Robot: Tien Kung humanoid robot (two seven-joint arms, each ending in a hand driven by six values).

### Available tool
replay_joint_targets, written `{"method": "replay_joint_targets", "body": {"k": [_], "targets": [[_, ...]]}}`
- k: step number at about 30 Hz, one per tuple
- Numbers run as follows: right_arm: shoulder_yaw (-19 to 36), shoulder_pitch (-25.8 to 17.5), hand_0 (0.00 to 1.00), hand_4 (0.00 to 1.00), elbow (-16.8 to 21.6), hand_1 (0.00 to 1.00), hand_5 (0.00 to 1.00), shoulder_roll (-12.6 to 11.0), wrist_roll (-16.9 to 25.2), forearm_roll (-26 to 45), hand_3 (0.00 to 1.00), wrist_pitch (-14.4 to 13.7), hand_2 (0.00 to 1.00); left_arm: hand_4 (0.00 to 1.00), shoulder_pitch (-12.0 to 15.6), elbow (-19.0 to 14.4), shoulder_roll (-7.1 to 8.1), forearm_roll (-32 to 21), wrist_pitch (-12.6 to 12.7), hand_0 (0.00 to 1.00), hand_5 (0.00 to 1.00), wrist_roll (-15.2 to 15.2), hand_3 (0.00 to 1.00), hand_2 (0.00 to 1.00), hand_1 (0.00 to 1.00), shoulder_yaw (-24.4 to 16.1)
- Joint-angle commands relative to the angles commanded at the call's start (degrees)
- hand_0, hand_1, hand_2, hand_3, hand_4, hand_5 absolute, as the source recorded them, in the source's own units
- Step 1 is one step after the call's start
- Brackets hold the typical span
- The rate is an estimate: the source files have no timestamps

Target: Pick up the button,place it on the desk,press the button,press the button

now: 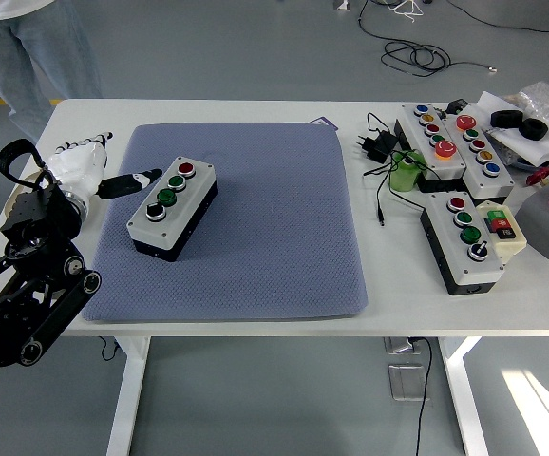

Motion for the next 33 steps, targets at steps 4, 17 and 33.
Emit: {"method": "replay_joint_targets", "body": {"k": [4, 17, 33], "targets": [[-0.1, 0.1, 0.787, 0.412, 0.0, 0.797, 0.479, 0.0, 0.1, 0.1, 0.751, 0.0, 0.817, 0.998, 0.0, 0.1, -1.16, -2.7, -0.7, 0.994, 0.899, 0.0, 0.998, 0.998, 0.998, 0.8], [-0.4, 0.2, 0.787, 0.412, 0.0, 0.797, 0.479, 0.0, 0.2, 0.2, 0.751, -0.1, 0.817, 0.998, -0.4, -0.1, -2.60, -5.7, -1.6, 0.957, 0.911, 0.0, 0.998, 0.998, 0.998, 4.0], [-1.0, -0.1, 0.787, 0.412, 0.0, 0.797, 0.479, 0.0, 0.2, 0.4, 0.751, -0.1, 0.817, 0.998, -2.1, 6.5, -5.39, -0.2, -2.4, 0.919, 0.641, 0.0, 0.998, 0.998, 0.998, 6.9]]}}
